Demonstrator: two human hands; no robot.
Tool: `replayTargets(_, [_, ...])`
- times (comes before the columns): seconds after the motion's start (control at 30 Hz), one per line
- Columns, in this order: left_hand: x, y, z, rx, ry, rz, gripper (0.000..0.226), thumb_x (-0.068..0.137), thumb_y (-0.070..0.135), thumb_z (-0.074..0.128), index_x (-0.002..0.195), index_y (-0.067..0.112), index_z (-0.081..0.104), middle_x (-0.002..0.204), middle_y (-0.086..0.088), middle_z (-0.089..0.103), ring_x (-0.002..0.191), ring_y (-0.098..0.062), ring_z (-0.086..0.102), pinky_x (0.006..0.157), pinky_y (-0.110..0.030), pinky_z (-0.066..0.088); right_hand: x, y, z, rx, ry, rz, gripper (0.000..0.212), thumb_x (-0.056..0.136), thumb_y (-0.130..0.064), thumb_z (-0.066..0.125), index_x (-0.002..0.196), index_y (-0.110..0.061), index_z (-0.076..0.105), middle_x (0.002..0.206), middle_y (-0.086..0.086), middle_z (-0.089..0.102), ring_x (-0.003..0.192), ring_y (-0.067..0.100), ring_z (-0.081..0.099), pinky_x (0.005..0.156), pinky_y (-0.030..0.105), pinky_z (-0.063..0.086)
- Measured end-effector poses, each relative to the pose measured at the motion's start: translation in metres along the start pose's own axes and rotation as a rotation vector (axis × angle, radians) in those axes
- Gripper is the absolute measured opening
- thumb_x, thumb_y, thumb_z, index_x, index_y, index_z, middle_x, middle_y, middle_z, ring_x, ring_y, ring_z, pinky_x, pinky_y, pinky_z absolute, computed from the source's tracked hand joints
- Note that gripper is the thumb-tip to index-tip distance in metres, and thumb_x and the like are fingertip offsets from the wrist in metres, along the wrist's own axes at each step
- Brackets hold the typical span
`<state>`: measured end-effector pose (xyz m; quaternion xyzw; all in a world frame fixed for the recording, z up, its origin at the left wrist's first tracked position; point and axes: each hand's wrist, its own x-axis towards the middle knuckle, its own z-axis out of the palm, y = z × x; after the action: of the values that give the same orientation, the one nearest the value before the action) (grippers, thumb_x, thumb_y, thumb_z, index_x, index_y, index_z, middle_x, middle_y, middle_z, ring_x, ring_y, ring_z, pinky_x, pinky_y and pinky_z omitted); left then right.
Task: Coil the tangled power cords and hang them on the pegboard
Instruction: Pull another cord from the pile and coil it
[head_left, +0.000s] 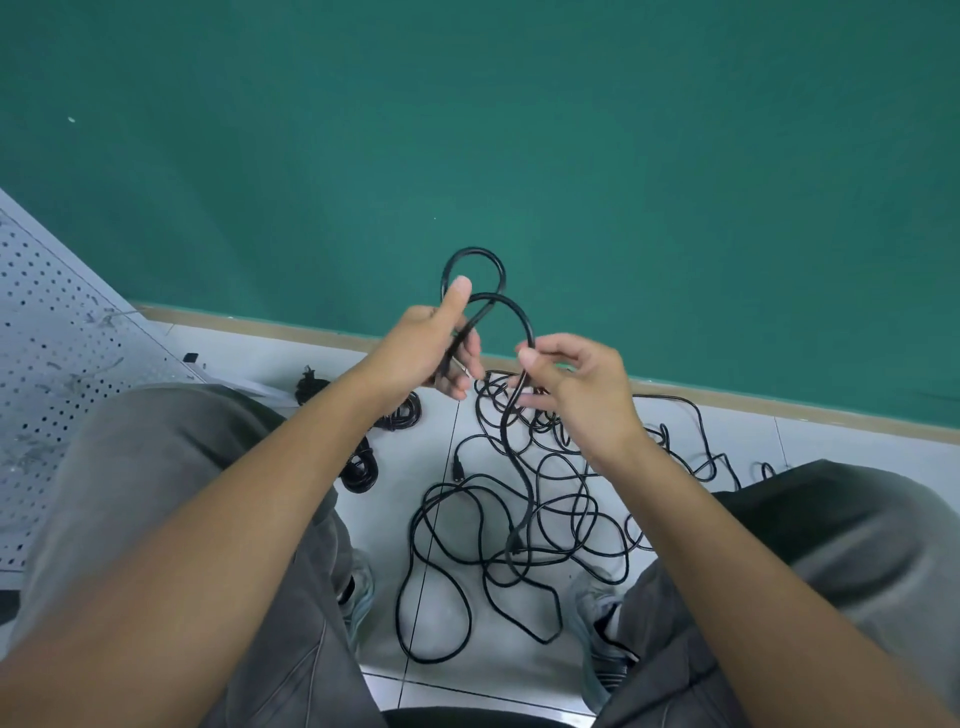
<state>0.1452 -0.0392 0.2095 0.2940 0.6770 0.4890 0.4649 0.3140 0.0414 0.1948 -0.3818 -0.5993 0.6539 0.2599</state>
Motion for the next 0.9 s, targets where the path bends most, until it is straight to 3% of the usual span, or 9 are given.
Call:
replayTargets(0.13, [-0.002,-0.007,0.015,0.058,-0.044,-0.063,0.085,0.104,0.067,0.018,0.096,0.0,0.069,0.092,-0.014,0.079,0.061,-0.024,0.067,0.055,-0.03,0.058,0.003,-0.009,-0.001,0.144,0.12,0.007,0.007,0.096,-0.007,0.07,0.1,-0.001,0.071,0.086,0.011,0.064,0.085,0.022,0.075,0.065,0.027,0.06])
replayTargets(0.3, [-0.003,-0.014,0.037,-0.007,-0.096,-0.074,0.085,0.102,0.068,0.016,0.105,0.004,0.072,0.092,-0.01,0.08,0.078,-0.028,0.073,0.051,-0.028,0.046,0.005,-0.007,0.0,0.206,0.251,0.037,0.004,0.094,-0.007,0.072,0.091,-0.004,0.071,0.082,0.011,0.064,0.066,0.012,0.071,0.064,0.031,0.062])
replayTargets(0.4, [-0.006,-0.016,0.042,-0.002,-0.171,-0.061,0.09,0.101,0.069,0.013,0.114,0.001,0.071,0.094,-0.014,0.079,0.09,-0.025,0.076,0.057,-0.029,0.045,0.008,-0.005,-0.002,0.205,0.31,0.039,0.005,0.093,-0.009,0.074,0.091,-0.004,0.073,0.076,0.003,0.061,0.061,0.004,0.067,0.063,0.025,0.06])
replayTargets(0.5, [-0.009,-0.016,0.045,-0.036,-0.249,-0.067,0.089,0.102,0.069,0.013,0.108,0.002,0.072,0.093,-0.016,0.078,0.091,-0.024,0.074,0.071,-0.033,0.053,0.009,-0.006,-0.003,0.168,0.326,0.025,0.009,0.092,-0.011,0.076,0.084,-0.007,0.075,0.067,-0.002,0.061,0.058,0.007,0.064,0.068,0.031,0.061])
replayTargets(0.6, [-0.014,-0.014,0.049,-0.093,-0.308,-0.069,0.086,0.101,0.069,0.014,0.096,0.006,0.073,0.087,-0.017,0.075,0.091,-0.031,0.073,0.099,-0.047,0.052,0.01,-0.004,-0.003,0.1,0.292,-0.006,0.018,0.094,-0.021,0.075,0.079,-0.012,0.072,0.065,-0.001,0.055,0.054,0.015,0.056,0.075,0.036,0.061])
replayTargets(0.67, [-0.016,-0.012,0.05,-0.184,-0.318,-0.099,0.084,0.101,0.07,0.016,0.085,0.008,0.071,0.075,-0.013,0.07,0.083,-0.033,0.073,0.112,-0.055,0.045,0.009,-0.005,-0.002,0.109,0.192,0.008,0.022,0.1,-0.032,0.067,0.087,-0.014,0.066,0.07,-0.002,0.056,0.048,0.017,0.055,0.058,0.029,0.056])
replayTargets(0.77, [-0.021,-0.008,0.053,-0.269,-0.37,-0.127,0.085,0.099,0.072,0.017,0.073,0.008,0.067,0.061,-0.01,0.059,0.063,-0.028,0.066,0.112,-0.062,0.043,0.008,-0.01,0.001,0.222,0.018,0.062,0.035,0.105,-0.047,0.05,0.116,-0.016,0.061,0.116,0.004,0.071,0.064,0.008,0.069,0.049,0.025,0.054])
replayTargets(0.83, [-0.026,-0.006,0.057,-0.29,-0.423,-0.149,0.086,0.099,0.072,0.017,0.074,0.004,0.063,0.056,-0.01,0.054,0.055,-0.025,0.062,0.101,-0.055,0.054,0.008,-0.015,0.002,0.346,-0.054,0.034,0.042,0.107,-0.047,0.043,0.126,-0.014,0.06,0.132,0.008,0.067,0.096,0.015,0.075,0.072,0.034,0.063])
replayTargets(0.9, [-0.03,-0.004,0.06,-0.309,-0.453,-0.174,0.085,0.099,0.072,0.017,0.077,0.003,0.061,0.053,-0.008,0.05,0.049,-0.022,0.057,0.084,-0.044,0.062,0.006,-0.021,0.001,0.421,-0.069,0.021,0.048,0.107,-0.048,0.039,0.123,-0.009,0.062,0.128,0.01,0.069,0.114,0.027,0.071,0.089,0.04,0.061])
